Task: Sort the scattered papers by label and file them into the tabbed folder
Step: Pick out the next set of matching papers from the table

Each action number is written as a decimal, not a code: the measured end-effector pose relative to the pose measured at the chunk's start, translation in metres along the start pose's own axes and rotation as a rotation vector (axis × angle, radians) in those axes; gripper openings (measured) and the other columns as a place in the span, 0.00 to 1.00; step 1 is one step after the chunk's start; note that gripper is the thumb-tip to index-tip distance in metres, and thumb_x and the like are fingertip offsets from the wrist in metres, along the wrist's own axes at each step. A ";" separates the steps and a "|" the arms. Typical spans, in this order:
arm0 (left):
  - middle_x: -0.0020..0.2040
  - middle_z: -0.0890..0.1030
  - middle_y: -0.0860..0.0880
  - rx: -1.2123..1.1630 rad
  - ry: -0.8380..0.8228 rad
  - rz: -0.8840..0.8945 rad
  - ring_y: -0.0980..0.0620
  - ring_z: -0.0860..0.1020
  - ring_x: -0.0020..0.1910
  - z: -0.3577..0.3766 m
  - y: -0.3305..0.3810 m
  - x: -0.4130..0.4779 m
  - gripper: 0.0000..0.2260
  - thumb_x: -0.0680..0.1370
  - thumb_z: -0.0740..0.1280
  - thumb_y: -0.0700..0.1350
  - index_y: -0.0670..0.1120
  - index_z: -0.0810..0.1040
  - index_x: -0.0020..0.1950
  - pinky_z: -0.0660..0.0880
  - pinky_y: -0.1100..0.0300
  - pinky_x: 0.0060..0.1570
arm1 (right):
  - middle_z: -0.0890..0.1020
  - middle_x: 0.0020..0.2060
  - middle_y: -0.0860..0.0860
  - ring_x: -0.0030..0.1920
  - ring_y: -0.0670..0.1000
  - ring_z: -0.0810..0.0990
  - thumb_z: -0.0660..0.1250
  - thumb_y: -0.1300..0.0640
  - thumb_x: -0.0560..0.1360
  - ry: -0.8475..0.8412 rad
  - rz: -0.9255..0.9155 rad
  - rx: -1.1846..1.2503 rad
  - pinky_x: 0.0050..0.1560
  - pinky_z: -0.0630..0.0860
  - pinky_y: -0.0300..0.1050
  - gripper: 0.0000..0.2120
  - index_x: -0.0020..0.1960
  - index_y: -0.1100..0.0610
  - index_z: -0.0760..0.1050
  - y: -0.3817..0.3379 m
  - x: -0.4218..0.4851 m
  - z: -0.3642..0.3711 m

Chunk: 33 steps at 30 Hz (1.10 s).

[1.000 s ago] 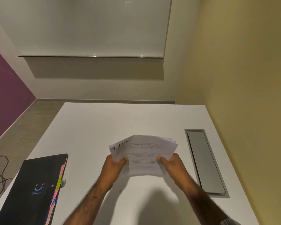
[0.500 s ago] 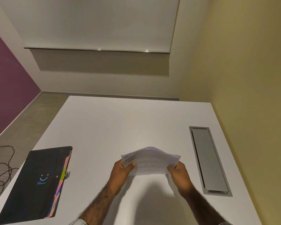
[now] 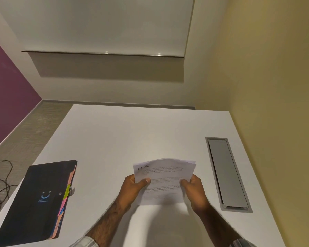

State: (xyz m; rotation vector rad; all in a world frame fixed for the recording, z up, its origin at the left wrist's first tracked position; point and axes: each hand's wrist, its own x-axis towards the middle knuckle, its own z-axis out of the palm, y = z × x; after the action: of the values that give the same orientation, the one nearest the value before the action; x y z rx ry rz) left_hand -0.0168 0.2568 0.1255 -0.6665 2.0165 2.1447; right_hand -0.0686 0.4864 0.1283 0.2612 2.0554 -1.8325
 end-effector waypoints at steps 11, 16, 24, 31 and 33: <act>0.51 0.88 0.53 0.011 0.049 0.147 0.57 0.85 0.51 0.003 0.010 -0.009 0.11 0.78 0.72 0.36 0.49 0.85 0.56 0.78 0.68 0.49 | 0.86 0.48 0.48 0.50 0.49 0.84 0.62 0.69 0.78 0.107 -0.106 0.018 0.53 0.79 0.45 0.17 0.55 0.49 0.81 -0.014 -0.004 0.005; 0.53 0.87 0.56 0.049 0.008 0.133 0.56 0.85 0.54 0.002 0.001 -0.006 0.14 0.79 0.71 0.37 0.53 0.83 0.59 0.78 0.67 0.51 | 0.85 0.51 0.52 0.53 0.52 0.82 0.62 0.72 0.76 0.095 -0.075 0.026 0.52 0.78 0.42 0.19 0.58 0.52 0.79 -0.004 -0.003 0.003; 0.50 0.87 0.60 0.145 0.042 0.168 0.62 0.84 0.48 0.006 -0.005 -0.002 0.13 0.80 0.70 0.40 0.59 0.83 0.54 0.77 0.69 0.50 | 0.84 0.53 0.54 0.56 0.54 0.82 0.62 0.68 0.79 0.145 -0.080 -0.017 0.57 0.75 0.47 0.14 0.62 0.58 0.78 0.004 -0.002 0.003; 0.54 0.87 0.57 0.233 -0.019 0.086 0.57 0.84 0.54 -0.004 -0.020 -0.003 0.11 0.75 0.73 0.48 0.61 0.84 0.55 0.79 0.51 0.62 | 0.83 0.48 0.48 0.49 0.48 0.81 0.63 0.72 0.78 0.028 -0.086 -0.135 0.46 0.77 0.32 0.16 0.60 0.55 0.76 0.013 -0.009 0.006; 0.54 0.86 0.59 0.300 -0.017 0.115 0.60 0.83 0.55 -0.007 -0.020 -0.002 0.10 0.76 0.72 0.48 0.60 0.85 0.56 0.78 0.59 0.61 | 0.83 0.42 0.50 0.44 0.53 0.82 0.65 0.73 0.78 0.068 -0.108 -0.165 0.39 0.76 0.29 0.13 0.56 0.58 0.77 0.022 -0.007 0.007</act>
State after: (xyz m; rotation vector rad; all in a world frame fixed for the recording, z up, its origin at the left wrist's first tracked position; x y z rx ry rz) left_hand -0.0055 0.2524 0.1078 -0.4981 2.3516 1.8349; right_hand -0.0528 0.4837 0.1101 0.1738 2.2934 -1.7230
